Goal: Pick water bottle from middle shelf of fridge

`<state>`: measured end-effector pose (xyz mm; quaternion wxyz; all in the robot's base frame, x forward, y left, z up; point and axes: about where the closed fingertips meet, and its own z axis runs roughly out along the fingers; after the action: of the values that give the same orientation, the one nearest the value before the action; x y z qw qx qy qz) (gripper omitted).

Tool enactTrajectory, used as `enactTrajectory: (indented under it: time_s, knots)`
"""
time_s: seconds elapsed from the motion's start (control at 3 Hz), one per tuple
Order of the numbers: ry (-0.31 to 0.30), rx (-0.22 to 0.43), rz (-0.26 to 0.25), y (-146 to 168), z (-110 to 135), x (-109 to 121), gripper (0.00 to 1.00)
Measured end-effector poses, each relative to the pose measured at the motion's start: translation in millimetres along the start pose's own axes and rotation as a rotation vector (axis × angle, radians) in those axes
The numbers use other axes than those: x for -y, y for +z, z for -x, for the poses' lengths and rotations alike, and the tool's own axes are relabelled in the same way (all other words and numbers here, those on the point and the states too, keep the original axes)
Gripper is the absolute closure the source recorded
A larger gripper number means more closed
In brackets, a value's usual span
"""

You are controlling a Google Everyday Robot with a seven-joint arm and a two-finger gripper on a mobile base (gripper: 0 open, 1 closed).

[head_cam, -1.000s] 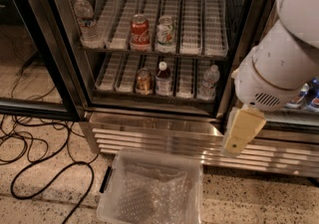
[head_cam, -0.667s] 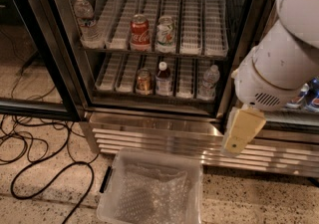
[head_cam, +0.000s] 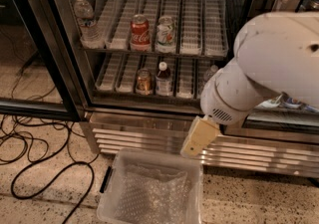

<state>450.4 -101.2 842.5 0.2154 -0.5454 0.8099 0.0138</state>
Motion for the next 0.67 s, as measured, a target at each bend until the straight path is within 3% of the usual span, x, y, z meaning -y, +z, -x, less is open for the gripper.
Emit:
enactTrajectory:
  time_s: [0.33,0.67]
  knots:
    - [0.105,0.042,-0.034,28.8,14.2,10.8,0.00]
    - [0.105,0.042,-0.034,28.8,14.2,10.8,0.00]
